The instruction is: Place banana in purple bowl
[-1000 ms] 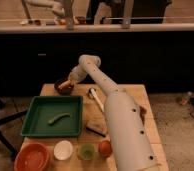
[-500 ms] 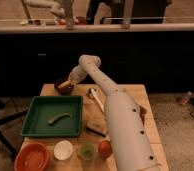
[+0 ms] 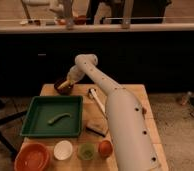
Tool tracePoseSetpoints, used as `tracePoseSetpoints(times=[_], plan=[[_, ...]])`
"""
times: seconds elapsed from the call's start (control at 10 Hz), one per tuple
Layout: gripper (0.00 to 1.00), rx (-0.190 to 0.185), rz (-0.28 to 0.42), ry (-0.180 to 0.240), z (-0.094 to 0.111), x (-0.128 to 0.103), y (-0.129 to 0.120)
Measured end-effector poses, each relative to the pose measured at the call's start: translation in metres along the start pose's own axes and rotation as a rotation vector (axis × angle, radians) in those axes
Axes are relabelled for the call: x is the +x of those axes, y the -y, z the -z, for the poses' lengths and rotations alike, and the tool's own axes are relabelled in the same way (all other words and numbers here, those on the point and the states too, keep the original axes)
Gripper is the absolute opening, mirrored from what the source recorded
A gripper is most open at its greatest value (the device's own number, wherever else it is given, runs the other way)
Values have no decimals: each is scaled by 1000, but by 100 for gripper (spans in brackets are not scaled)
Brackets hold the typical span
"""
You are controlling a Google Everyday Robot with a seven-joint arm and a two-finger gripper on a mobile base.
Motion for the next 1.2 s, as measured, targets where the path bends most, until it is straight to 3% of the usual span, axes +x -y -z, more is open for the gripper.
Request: tracePoseSetpoints(times=[0.4, 0.5, 1.2], plan=[[0, -2, 6, -6, 2, 1, 1], [6, -2, 6, -7, 2, 1, 1], [75, -1, 5, -6, 1, 0, 2]])
